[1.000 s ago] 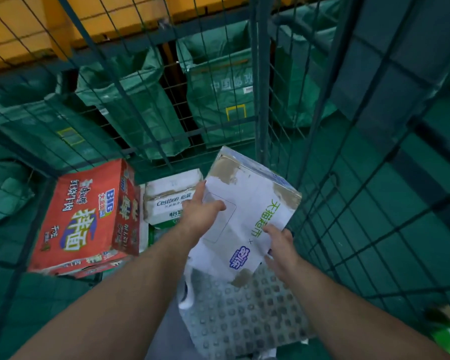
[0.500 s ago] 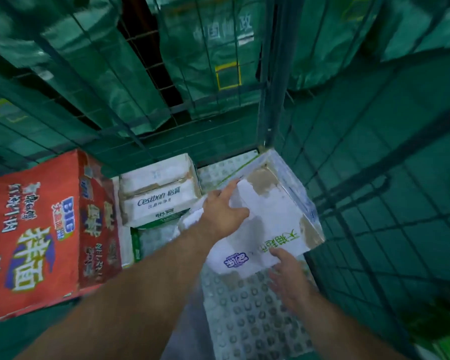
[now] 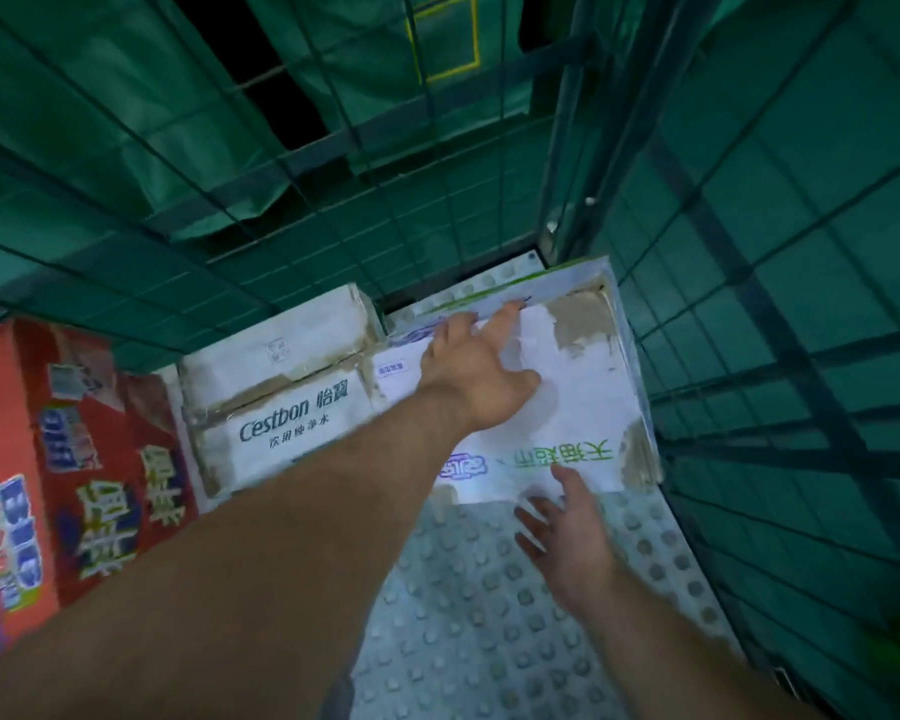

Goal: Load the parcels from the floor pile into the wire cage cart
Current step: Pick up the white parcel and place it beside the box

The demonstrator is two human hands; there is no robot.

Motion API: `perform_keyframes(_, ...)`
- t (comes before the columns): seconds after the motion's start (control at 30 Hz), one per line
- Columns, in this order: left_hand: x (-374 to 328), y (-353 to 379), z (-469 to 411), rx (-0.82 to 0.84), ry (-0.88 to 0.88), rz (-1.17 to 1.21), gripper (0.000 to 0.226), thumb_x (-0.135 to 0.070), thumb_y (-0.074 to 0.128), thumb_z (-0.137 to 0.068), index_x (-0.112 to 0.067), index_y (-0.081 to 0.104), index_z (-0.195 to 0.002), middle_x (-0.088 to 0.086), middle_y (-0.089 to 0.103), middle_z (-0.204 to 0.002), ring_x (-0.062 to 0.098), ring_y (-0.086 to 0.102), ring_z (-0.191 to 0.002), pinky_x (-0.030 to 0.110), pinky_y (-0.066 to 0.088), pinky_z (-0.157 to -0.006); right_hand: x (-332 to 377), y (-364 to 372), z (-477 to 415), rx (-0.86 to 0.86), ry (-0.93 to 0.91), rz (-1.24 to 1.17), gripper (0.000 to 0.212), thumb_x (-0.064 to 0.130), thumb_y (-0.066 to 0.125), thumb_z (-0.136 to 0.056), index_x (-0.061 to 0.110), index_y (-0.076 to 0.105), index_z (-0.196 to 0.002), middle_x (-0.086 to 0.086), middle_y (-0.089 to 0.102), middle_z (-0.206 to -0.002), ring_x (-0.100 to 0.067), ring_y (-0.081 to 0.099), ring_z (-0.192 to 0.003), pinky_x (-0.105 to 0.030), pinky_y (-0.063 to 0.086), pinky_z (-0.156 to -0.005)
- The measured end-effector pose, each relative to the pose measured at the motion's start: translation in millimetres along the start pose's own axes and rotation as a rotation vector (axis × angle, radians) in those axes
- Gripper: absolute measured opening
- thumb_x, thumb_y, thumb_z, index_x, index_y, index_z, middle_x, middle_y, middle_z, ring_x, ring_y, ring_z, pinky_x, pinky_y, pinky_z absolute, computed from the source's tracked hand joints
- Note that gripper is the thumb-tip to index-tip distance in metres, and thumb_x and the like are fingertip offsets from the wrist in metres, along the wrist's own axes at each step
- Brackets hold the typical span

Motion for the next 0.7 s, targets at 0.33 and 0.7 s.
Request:
perform_keyframes(0.33, 38, -30, -88, -0.136, 0.031, -0.190, 0.094, -0.053, 0.059, -0.086, -0.048, 0.000, -0.159, 0.005, 0.012, -0.164, 0.028, 0.010, -0.152, 0.046, 0.014, -0.124, 50, 80, -80, 0.027, -0.102, 0.010, 0.032, 0.057, 0.049, -0.100, 0.029, 0.063, -0.110, 0.005, 0.065, -0.116, -0.019, 0.062, -0.113, -0.043, 0.044, -0.107)
perform_keyframes(0.7, 174, 49, -65, 0.022, -0.580, 0.288, 0.089, -0.046, 0.064, -0.088, -0.019, 0.020, -0.161, 0.020, 0.038, -0.155, 0.039, 0.052, -0.131, 0.038, 0.047, -0.103, 72, 157, -125, 0.114, -0.110, 0.501, 0.031, 0.041, 0.052, -0.104, 0.026, 0.054, -0.132, 0.000, 0.056, -0.125, -0.023, 0.058, -0.122, -0.042, 0.048, -0.101)
Point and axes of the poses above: each hand's wrist, its own z-axis away from the middle knuckle, its own y-axis out of the palm, x = y × z, the point moved 6 cm from there along -z, towards the middle knuckle
